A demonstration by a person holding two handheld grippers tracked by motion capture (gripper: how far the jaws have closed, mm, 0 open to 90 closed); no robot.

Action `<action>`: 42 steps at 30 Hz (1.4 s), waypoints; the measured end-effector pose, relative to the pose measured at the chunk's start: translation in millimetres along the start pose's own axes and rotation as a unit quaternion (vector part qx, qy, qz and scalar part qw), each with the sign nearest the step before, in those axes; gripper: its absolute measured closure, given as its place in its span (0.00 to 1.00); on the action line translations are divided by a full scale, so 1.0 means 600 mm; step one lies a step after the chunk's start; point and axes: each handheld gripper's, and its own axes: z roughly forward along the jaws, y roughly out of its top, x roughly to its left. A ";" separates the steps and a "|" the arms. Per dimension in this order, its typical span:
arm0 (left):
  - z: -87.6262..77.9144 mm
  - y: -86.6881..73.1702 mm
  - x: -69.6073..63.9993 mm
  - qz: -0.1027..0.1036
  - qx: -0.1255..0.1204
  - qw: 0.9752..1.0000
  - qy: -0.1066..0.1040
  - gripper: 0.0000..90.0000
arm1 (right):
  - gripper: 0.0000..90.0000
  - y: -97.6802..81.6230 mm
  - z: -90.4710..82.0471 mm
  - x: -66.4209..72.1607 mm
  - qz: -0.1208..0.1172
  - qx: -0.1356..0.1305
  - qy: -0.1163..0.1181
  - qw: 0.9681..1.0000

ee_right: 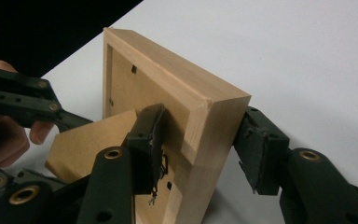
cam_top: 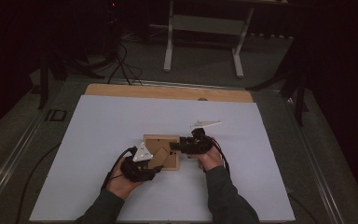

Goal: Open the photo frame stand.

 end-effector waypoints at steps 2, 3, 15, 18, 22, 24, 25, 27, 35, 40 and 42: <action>0.000 0.000 0.000 0.002 0.003 1.000 0.001 0.62 | 0.59 0.000 -0.001 0.003 -0.006 0.001 -0.003 1.000; 0.000 0.000 0.000 0.002 0.003 1.000 0.001 0.63 | 0.59 0.000 -0.002 0.004 -0.007 0.001 -0.003 1.000; 0.005 -0.001 0.015 -0.018 0.005 0.999 0.026 0.68 | 0.63 0.003 -0.013 0.020 -0.037 -0.016 -0.033 0.999; 0.007 0.001 0.020 -0.015 0.009 0.999 0.038 0.69 | 0.64 0.004 -0.015 0.029 -0.053 -0.025 -0.050 0.997; 0.014 0.005 0.023 -0.010 0.013 0.998 0.055 0.69 | 0.65 0.005 -0.016 0.032 -0.058 -0.028 -0.059 0.996; 0.018 0.006 0.024 -0.008 0.014 0.998 0.061 0.69 | 0.65 0.005 -0.017 0.035 -0.064 -0.031 -0.071 0.995; 0.020 0.007 0.026 -0.007 0.015 0.998 0.062 0.69 | 0.65 0.005 -0.017 0.036 -0.066 -0.032 -0.076 0.994; 0.024 0.007 0.027 -0.006 0.013 0.998 0.067 0.69 | 0.65 0.004 -0.018 0.038 -0.071 -0.033 -0.083 0.993; 0.035 0.009 0.032 -0.003 0.012 0.997 0.080 0.69 | 0.66 0.004 -0.018 0.048 -0.088 -0.038 -0.109 0.989; 0.039 0.008 0.035 -0.002 0.012 0.997 0.080 0.68 | 0.66 0.003 -0.018 0.051 -0.093 -0.039 -0.116 0.988; 0.040 0.007 0.035 0.000 0.014 0.997 0.082 0.68 | 0.66 0.002 -0.018 0.052 -0.094 -0.040 -0.117 0.988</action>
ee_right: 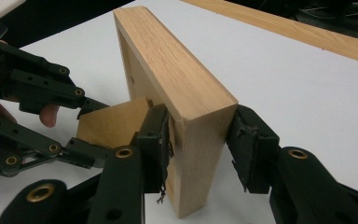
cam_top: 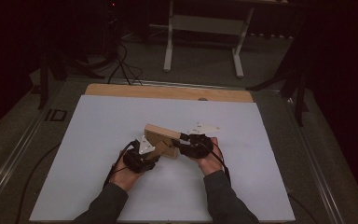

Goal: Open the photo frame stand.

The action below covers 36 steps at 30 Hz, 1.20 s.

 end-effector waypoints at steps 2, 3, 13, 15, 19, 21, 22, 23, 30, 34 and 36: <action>0.001 -0.001 -0.001 0.003 0.001 1.000 0.003 0.67 | 0.66 -0.001 -0.001 0.002 -0.002 -0.002 -0.001 1.000; 0.001 0.000 -0.001 0.006 0.005 1.000 0.005 0.67 | 0.66 -0.001 -0.001 0.003 -0.005 -0.001 -0.002 1.000; 0.003 -0.004 0.002 -0.008 0.006 1.000 -0.009 0.67 | 0.65 -0.002 -0.004 0.010 -0.022 -0.001 -0.002 1.000; 0.001 -0.007 0.006 -0.016 0.002 1.000 -0.020 0.67 | 0.65 -0.002 -0.004 0.011 -0.019 -0.002 0.002 1.000; -0.001 -0.008 0.004 -0.012 0.005 0.999 -0.036 0.64 | 0.63 -0.004 -0.005 0.013 -0.020 -0.001 0.007 1.000; -0.002 -0.008 0.005 -0.012 0.005 0.999 -0.039 0.62 | 0.62 -0.005 -0.006 0.014 -0.017 -0.002 0.010 1.000; -0.004 -0.010 0.008 -0.022 0.000 0.998 -0.050 0.62 | 0.62 -0.006 -0.007 0.014 -0.015 -0.004 0.011 1.000; -0.006 -0.011 0.012 -0.034 -0.005 0.998 -0.061 0.63 | 0.62 -0.006 -0.007 0.014 -0.015 -0.004 0.012 1.000; -0.012 -0.017 0.022 -0.055 -0.015 0.995 -0.084 0.66 | 0.61 -0.011 -0.012 0.016 -0.011 -0.006 0.026 1.000; -0.013 -0.019 0.021 -0.057 -0.015 0.995 -0.084 0.69 | 0.59 -0.016 -0.015 0.019 -0.010 -0.004 0.039 0.999; -0.017 -0.020 0.024 -0.062 -0.018 0.994 -0.092 0.69 | 0.59 -0.019 -0.017 0.022 -0.009 -0.002 0.044 0.999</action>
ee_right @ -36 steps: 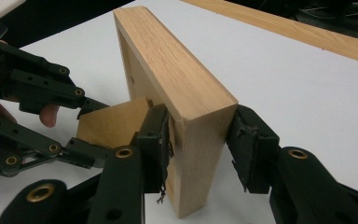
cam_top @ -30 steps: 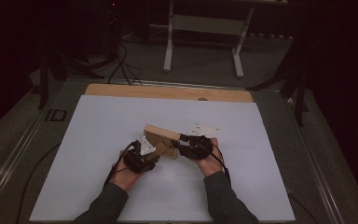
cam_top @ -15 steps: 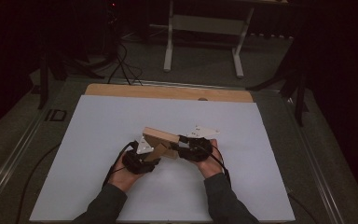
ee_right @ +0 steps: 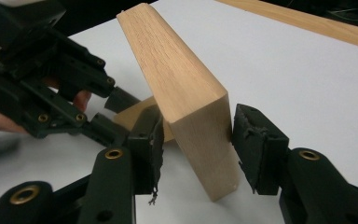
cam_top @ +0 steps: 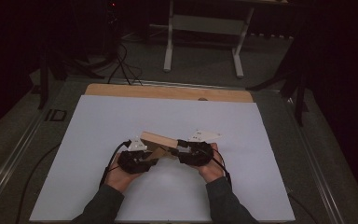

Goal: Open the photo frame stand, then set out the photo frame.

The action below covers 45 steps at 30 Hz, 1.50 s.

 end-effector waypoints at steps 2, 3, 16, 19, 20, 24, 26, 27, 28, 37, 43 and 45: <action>-0.003 -0.001 0.001 -0.002 0.000 1.000 -0.004 0.70 | 0.58 -0.002 -0.001 0.003 -0.003 0.000 0.002 1.000; -0.004 -0.002 0.000 -0.002 0.001 1.000 -0.005 0.70 | 0.58 -0.003 -0.001 0.004 -0.004 0.000 0.004 1.000; -0.004 -0.010 -0.003 0.001 0.022 1.000 -0.014 0.70 | 0.54 -0.013 -0.006 0.019 -0.016 0.013 0.024 0.999; -0.004 -0.013 -0.005 -0.002 0.022 1.000 -0.015 0.70 | 0.53 -0.015 -0.007 0.021 -0.016 0.016 0.026 0.999; -0.004 -0.013 -0.005 -0.002 0.022 1.000 -0.015 0.70 | 0.53 -0.015 -0.007 0.021 -0.016 0.016 0.026 0.999; -0.005 -0.015 -0.005 -0.002 0.021 1.000 -0.015 0.69 | 0.52 -0.016 -0.009 0.019 -0.011 0.016 0.031 0.999; -0.006 -0.015 -0.005 -0.004 0.020 1.000 -0.015 0.69 | 0.51 -0.016 -0.010 0.018 -0.009 0.017 0.030 0.999; -0.006 -0.015 -0.005 -0.004 0.019 1.000 -0.016 0.69 | 0.50 -0.016 -0.010 0.017 -0.010 0.017 0.028 0.999; -0.006 -0.015 -0.005 -0.005 0.019 1.000 -0.016 0.69 | 0.50 -0.016 -0.011 0.017 -0.009 0.017 0.027 0.999; -0.010 -0.016 -0.005 -0.001 0.017 1.000 -0.013 0.68 | 0.48 -0.016 -0.014 0.015 -0.012 0.019 0.025 0.999; -0.013 -0.017 -0.003 0.001 0.018 1.000 -0.009 0.68 | 0.48 -0.016 -0.015 0.014 -0.012 0.017 0.027 0.999; -0.014 -0.017 -0.002 -0.001 0.017 1.000 -0.009 0.67 | 0.47 -0.017 -0.016 0.014 -0.011 0.018 0.027 0.999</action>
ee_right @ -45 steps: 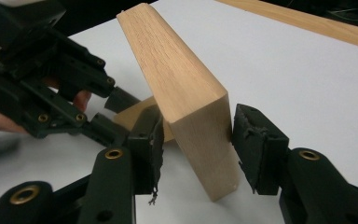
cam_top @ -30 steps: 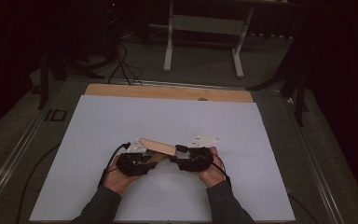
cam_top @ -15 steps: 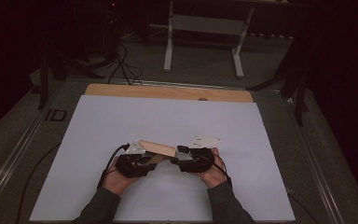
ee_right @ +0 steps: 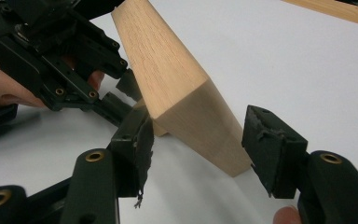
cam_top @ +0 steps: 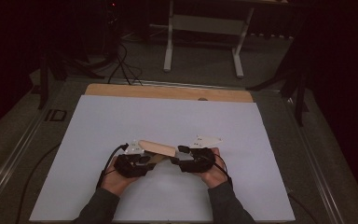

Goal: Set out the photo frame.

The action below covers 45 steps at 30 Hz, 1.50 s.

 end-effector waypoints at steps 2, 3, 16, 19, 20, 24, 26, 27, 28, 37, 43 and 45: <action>-0.002 0.000 0.001 0.002 0.000 1.000 0.000 0.67 | 0.47 -0.001 0.000 -0.001 0.000 0.000 -0.001 1.000; -0.003 0.000 0.001 0.002 -0.002 1.000 0.000 0.67 | 0.46 -0.001 -0.001 -0.001 0.001 0.000 -0.001 1.000; -0.023 0.001 0.006 -0.002 -0.025 1.000 0.006 0.67 | 0.44 -0.011 -0.001 -0.014 0.009 0.011 -0.001 1.000; -0.030 0.003 0.006 0.001 -0.031 0.999 0.010 0.67 | 0.44 -0.016 0.001 -0.017 0.010 0.018 -0.005 1.000; -0.032 0.003 0.006 0.000 -0.035 0.999 0.011 0.67 | 0.44 -0.018 0.001 -0.018 0.010 0.019 -0.005 1.000; -0.041 0.005 0.009 -0.002 -0.045 0.999 0.013 0.68 | 0.45 -0.021 -0.001 -0.023 0.009 0.022 -0.006 1.000; -0.044 0.006 0.009 0.000 -0.048 0.999 0.015 0.69 | 0.46 -0.022 -0.002 -0.024 0.006 0.024 -0.006 1.000; -0.044 0.006 0.008 0.000 -0.050 0.999 0.015 0.69 | 0.47 -0.023 -0.002 -0.024 0.006 0.025 -0.005 1.000; -0.045 0.006 0.008 0.003 -0.051 0.999 0.015 0.70 | 0.48 -0.023 -0.003 -0.025 0.004 0.026 -0.007 1.000; -0.056 0.013 -0.003 0.026 -0.063 0.997 0.021 0.79 | 0.49 -0.030 -0.004 -0.036 0.015 0.032 -0.021 0.999; -0.052 0.015 -0.007 0.031 -0.057 0.998 0.022 0.81 | 0.51 -0.029 -0.003 -0.040 0.021 0.026 -0.046 0.998; -0.051 0.015 -0.008 0.034 -0.056 0.998 0.025 0.82 | 0.52 -0.029 -0.003 -0.042 0.026 0.023 -0.052 0.998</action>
